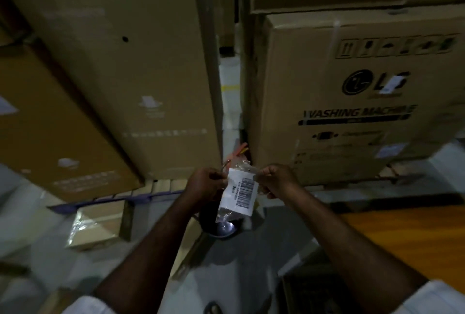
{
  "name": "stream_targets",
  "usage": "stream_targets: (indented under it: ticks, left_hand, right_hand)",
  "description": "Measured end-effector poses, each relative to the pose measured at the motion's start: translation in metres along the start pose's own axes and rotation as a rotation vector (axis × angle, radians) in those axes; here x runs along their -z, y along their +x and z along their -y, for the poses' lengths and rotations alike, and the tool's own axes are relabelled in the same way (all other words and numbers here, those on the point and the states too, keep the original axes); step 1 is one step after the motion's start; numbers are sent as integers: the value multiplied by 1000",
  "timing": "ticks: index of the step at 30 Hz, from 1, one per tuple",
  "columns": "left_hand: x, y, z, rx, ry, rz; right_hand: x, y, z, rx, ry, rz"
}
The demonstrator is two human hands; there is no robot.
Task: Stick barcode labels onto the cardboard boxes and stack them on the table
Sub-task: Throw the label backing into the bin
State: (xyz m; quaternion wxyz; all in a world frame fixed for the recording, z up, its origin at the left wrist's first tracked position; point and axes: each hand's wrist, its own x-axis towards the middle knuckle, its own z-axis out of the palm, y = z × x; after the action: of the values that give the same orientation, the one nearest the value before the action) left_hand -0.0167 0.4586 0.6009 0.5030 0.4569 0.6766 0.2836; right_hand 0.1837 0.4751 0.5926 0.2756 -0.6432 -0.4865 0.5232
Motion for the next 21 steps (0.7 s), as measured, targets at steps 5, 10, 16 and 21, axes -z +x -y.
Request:
stream_targets:
  ticks: [5,10,16,21]
  left_hand:
    - [31,36,42,37,137,-75]
    - [47,73,86,143,90,-70]
    - [59,125,138,284,29,-105]
    - [62,174,156,411,-25,-162]
  right_hand:
    - [-55,34,-6,8,-140,52]
    - [-104,65,-22,-35,-269,55]
    - [-143,127,-45,-68,-560,75]
    - [-175,204,-81,-153,-680,175]
